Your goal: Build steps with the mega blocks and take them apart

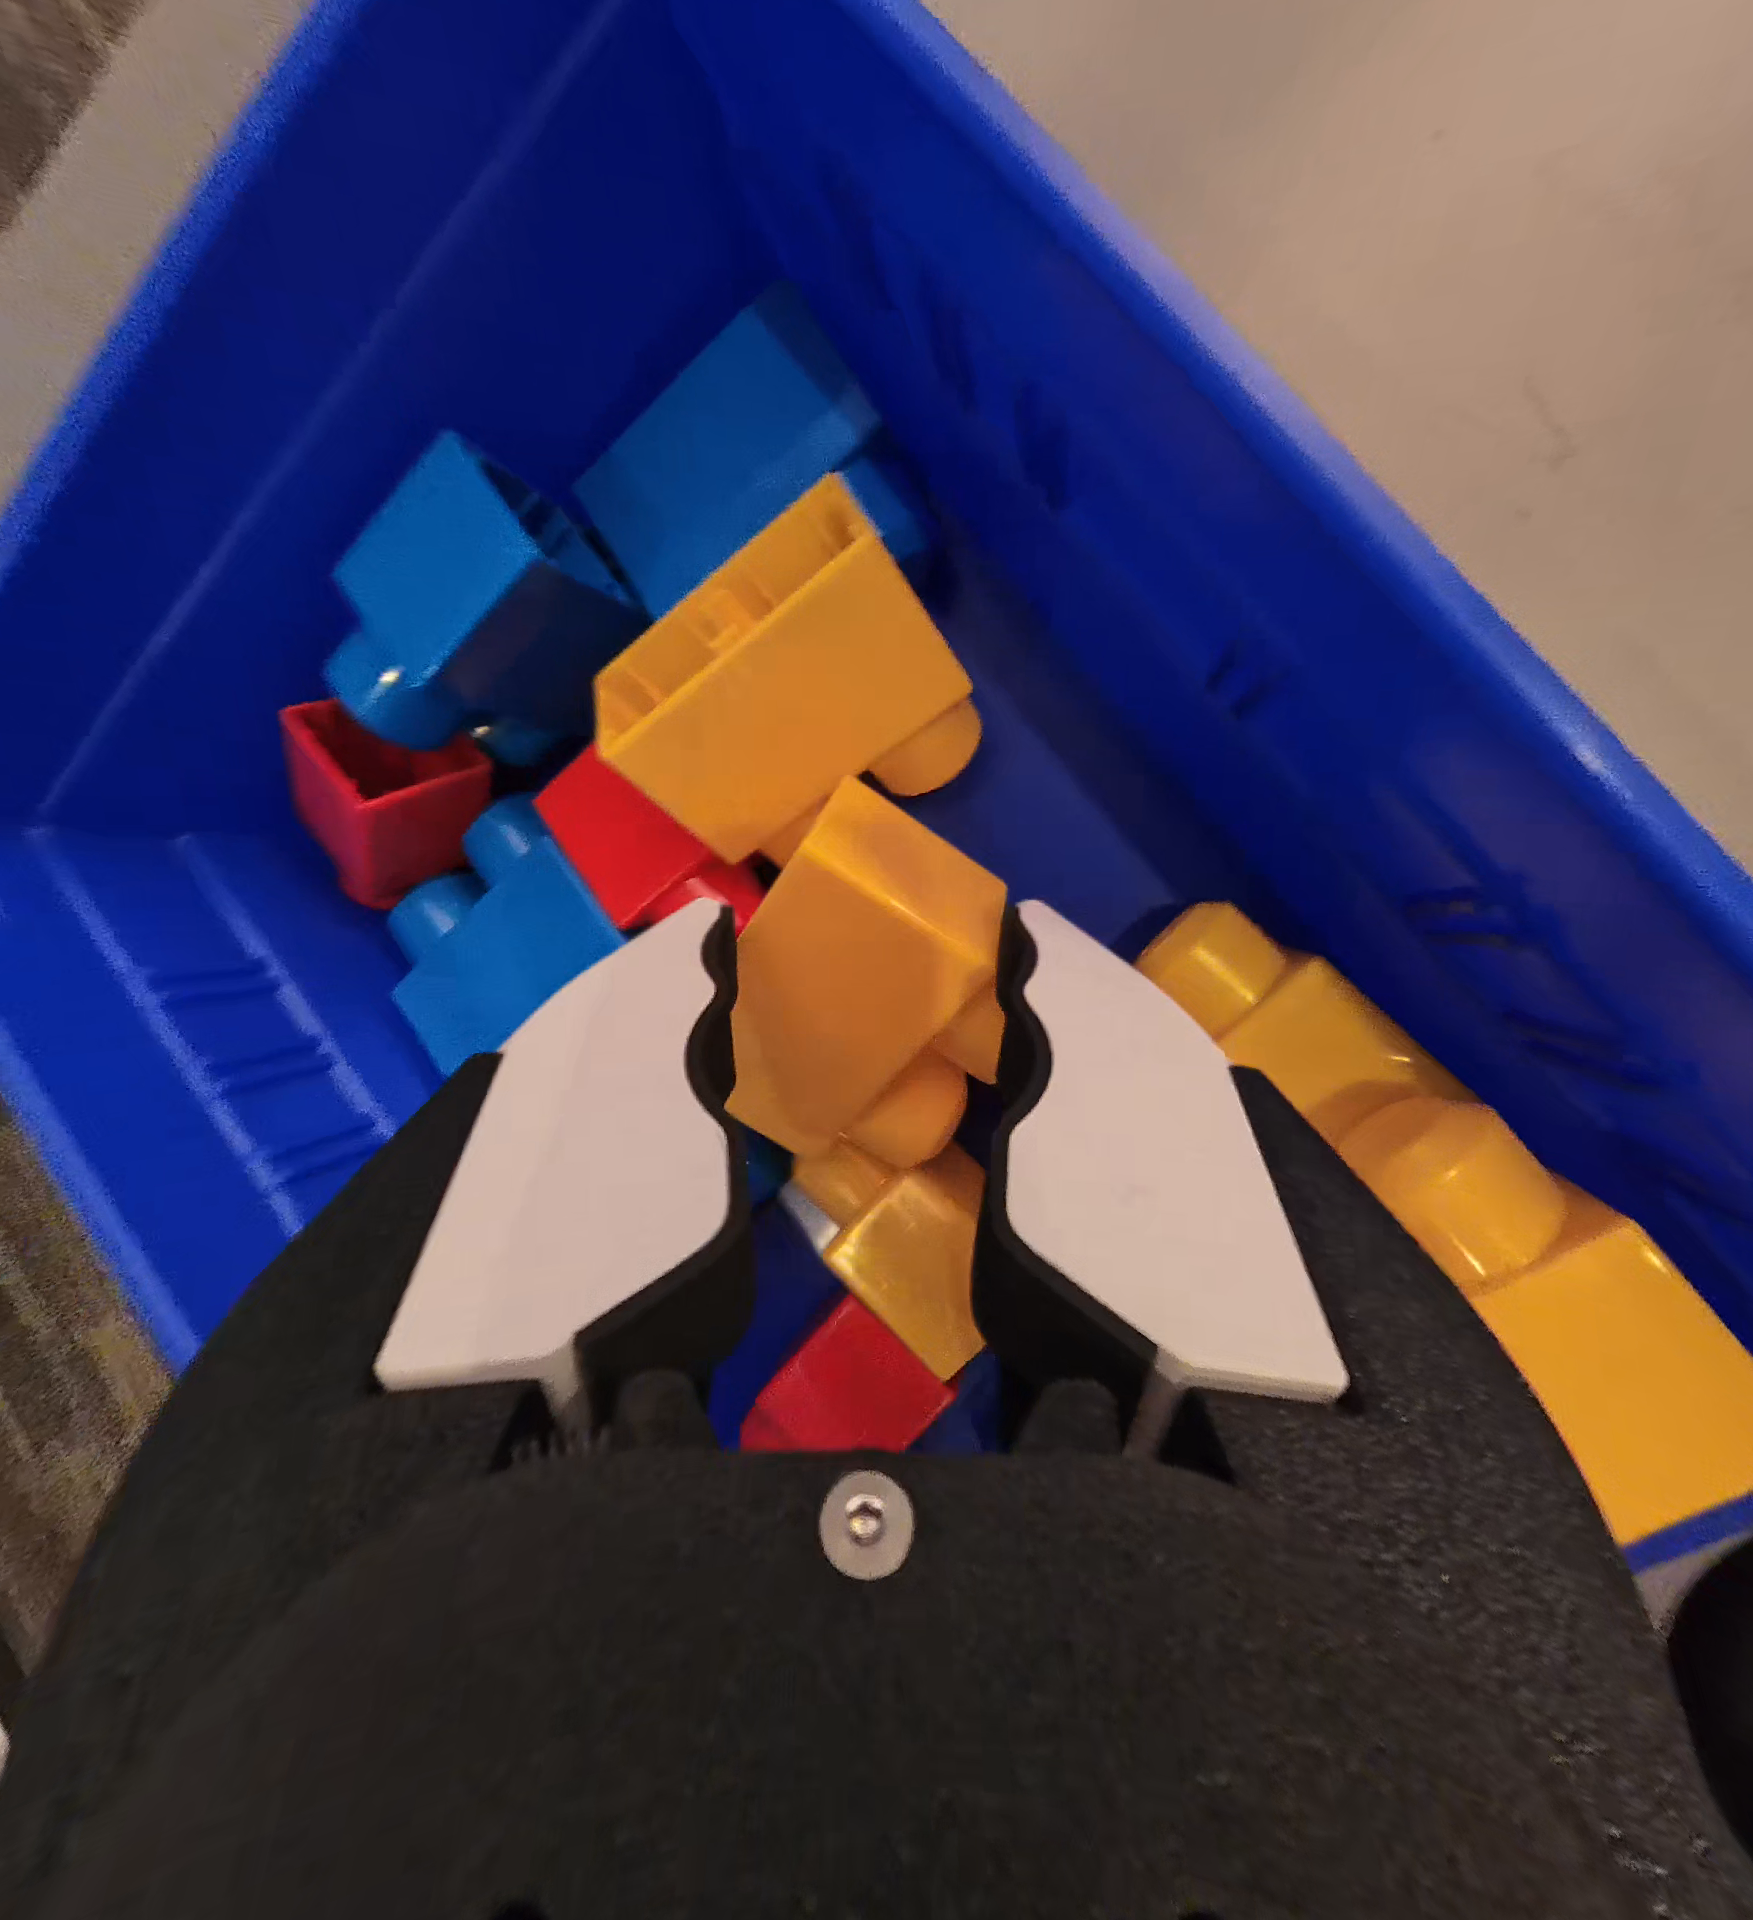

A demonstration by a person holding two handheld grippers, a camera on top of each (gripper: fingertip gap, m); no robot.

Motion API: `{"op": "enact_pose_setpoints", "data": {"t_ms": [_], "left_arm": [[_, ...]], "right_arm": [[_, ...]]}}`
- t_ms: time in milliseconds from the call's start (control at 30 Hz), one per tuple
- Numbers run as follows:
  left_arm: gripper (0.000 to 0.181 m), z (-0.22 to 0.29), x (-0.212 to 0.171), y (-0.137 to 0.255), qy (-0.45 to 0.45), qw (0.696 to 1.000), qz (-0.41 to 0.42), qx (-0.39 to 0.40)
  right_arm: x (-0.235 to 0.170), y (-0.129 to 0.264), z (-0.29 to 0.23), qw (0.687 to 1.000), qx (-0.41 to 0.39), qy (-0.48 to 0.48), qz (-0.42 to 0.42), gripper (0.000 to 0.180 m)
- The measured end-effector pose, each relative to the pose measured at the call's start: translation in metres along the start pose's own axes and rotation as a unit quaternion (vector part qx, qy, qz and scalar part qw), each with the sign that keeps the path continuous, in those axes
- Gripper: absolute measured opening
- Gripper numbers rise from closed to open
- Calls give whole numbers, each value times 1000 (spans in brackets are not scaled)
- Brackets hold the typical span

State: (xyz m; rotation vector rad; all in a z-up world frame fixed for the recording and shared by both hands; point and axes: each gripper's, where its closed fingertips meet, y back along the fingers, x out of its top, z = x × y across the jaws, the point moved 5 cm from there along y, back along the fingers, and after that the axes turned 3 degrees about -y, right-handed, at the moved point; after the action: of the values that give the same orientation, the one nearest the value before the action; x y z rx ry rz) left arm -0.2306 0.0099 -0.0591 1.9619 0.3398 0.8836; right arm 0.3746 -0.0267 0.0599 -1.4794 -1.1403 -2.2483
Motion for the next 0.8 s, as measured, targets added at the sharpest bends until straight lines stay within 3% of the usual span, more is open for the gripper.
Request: {"op": "enact_pose_setpoints", "data": {"t_ms": [233,467,633,800], "left_arm": [[48,-14,9,48,48,992,107,44],[48,-2,36,82,62,979,196,10],[48,58,107,103,48,937,303,-165],[47,146,162,100,14,878,294,-378]], "right_arm": [[-2,-1,2,1000,1,-3,-2,36],[3,-3,-5,1000,-5,16,-4,36],[29,-9,-43,994,22,99,35,36],[59,-39,-137,955,138,231,121,37]]}}
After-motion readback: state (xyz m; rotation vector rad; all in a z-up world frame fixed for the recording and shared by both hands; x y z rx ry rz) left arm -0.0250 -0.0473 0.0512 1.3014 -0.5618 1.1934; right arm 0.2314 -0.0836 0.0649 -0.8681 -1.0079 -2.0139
